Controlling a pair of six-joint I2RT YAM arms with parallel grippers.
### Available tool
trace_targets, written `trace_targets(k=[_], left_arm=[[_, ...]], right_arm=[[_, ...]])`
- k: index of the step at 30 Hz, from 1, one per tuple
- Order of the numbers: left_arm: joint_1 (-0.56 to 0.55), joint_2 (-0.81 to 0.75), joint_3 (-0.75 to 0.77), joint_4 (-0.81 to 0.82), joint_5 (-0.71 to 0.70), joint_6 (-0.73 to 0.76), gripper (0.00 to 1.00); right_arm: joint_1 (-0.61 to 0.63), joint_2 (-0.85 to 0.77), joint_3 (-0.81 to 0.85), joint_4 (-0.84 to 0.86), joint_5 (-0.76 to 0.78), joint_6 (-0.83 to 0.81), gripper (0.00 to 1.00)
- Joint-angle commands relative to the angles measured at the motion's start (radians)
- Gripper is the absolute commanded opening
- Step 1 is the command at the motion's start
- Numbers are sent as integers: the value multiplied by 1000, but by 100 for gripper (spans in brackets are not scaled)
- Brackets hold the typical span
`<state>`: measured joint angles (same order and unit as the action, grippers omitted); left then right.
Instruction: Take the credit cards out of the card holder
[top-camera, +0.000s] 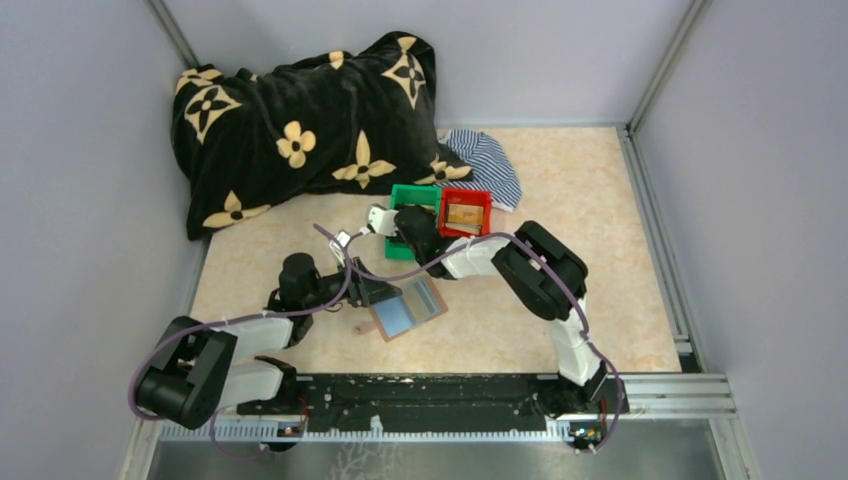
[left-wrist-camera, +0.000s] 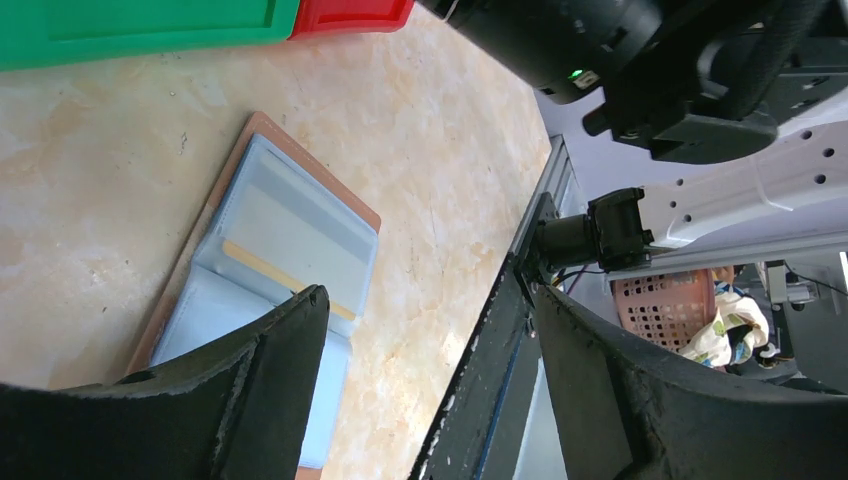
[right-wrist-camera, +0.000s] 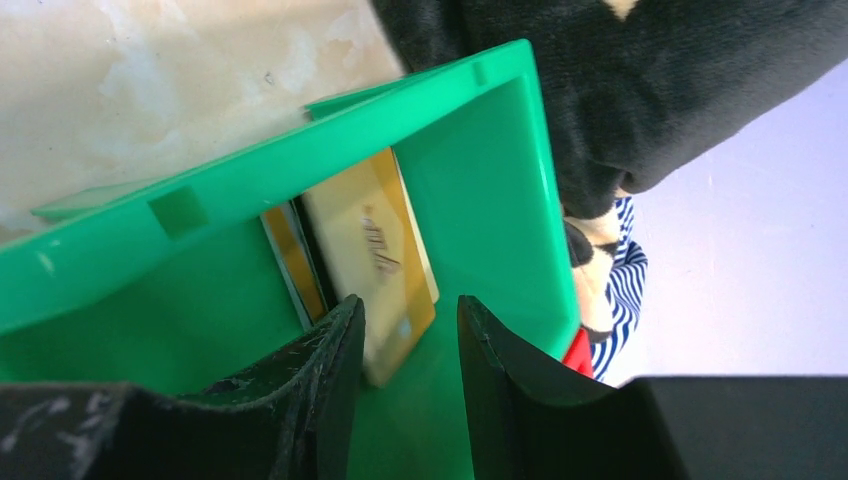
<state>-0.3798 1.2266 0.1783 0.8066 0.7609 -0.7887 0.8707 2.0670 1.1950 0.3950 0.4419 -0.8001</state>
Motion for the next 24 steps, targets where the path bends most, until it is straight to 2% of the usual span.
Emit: trace_targets(k=[1,13,18,21,24], left_arm=[[3,24,1,66,37,-3,81],[4,34,-2,108,55,-23,81],[11,-10,-6,102,35,-22,81],[12,-55,5,86,26,-28,83],[12,-112,15,66,-4,-31,85]], right_arm=[[7,-103,-11,13,-12,25,40],[7,-180,-41,-2,-25,96,40],[-27,-280,-30,-45,-93,300,23],[-76,-367,-41,-70,-194,467,14],[-133,-484,-87,-48,-308,629,0]])
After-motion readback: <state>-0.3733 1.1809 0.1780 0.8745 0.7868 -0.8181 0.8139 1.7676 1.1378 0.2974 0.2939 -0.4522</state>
